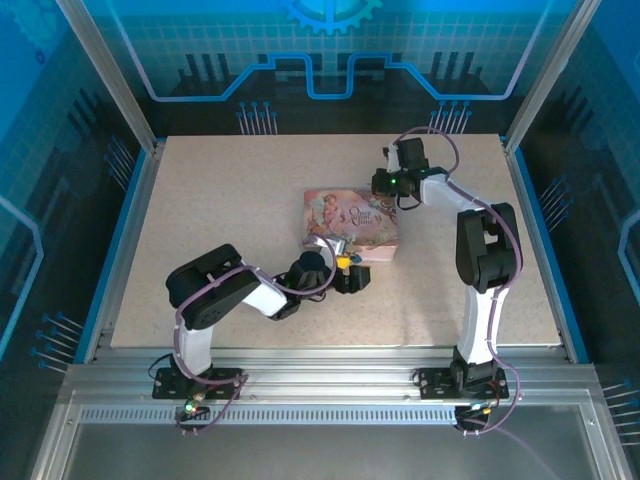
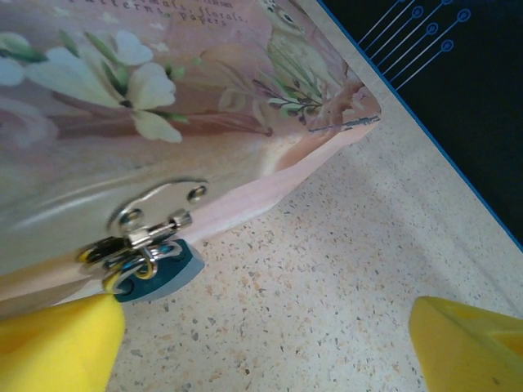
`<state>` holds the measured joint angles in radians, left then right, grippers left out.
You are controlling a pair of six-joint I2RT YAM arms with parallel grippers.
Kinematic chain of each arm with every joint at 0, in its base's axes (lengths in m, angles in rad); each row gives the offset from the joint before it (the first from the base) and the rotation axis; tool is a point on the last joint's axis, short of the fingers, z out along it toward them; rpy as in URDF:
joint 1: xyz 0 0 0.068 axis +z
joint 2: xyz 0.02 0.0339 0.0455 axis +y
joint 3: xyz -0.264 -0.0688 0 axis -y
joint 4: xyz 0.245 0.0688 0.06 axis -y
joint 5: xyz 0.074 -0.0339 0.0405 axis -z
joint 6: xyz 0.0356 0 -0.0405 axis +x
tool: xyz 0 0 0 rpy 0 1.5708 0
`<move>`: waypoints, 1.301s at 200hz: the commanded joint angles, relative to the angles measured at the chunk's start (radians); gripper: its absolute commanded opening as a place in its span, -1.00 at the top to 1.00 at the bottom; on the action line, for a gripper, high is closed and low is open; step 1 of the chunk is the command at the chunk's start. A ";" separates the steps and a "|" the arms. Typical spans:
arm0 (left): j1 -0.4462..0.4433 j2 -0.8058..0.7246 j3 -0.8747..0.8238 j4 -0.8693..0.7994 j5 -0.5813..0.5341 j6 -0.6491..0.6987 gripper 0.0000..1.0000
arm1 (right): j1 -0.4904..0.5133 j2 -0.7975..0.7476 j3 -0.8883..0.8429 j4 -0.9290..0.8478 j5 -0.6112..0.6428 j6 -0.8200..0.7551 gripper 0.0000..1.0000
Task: Unlock a padlock with a key
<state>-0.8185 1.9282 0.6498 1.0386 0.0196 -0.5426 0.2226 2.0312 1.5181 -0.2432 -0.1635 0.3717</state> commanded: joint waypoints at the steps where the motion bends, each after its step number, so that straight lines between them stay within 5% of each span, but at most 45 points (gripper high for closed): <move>1: 0.015 0.008 0.012 0.110 0.054 -0.034 -0.71 | 0.012 -0.016 -0.026 -0.024 -0.011 -0.013 1.00; 32: 0.015 0.008 0.004 0.106 0.029 -0.045 -0.74 | 0.014 -0.017 -0.028 -0.019 -0.017 -0.009 1.00; 102: -0.034 -0.052 0.073 -0.190 -0.273 0.046 -0.86 | 0.017 -0.035 -0.039 -0.005 -0.024 -0.007 1.00; 147: -0.028 -0.026 0.067 -0.053 -0.129 0.075 -0.82 | 0.022 -0.035 -0.042 -0.003 -0.026 -0.008 1.00; 194: 0.019 -0.014 0.015 0.109 0.019 0.018 -0.48 | 0.023 -0.050 -0.050 -0.004 -0.021 -0.011 1.00; 260: 0.033 0.024 0.039 0.141 0.097 -0.038 -0.27 | 0.027 -0.062 -0.054 -0.002 -0.021 -0.008 1.00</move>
<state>-0.7906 1.9263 0.6609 1.0607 0.0551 -0.5575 0.2298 2.0041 1.4845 -0.2157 -0.1650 0.3721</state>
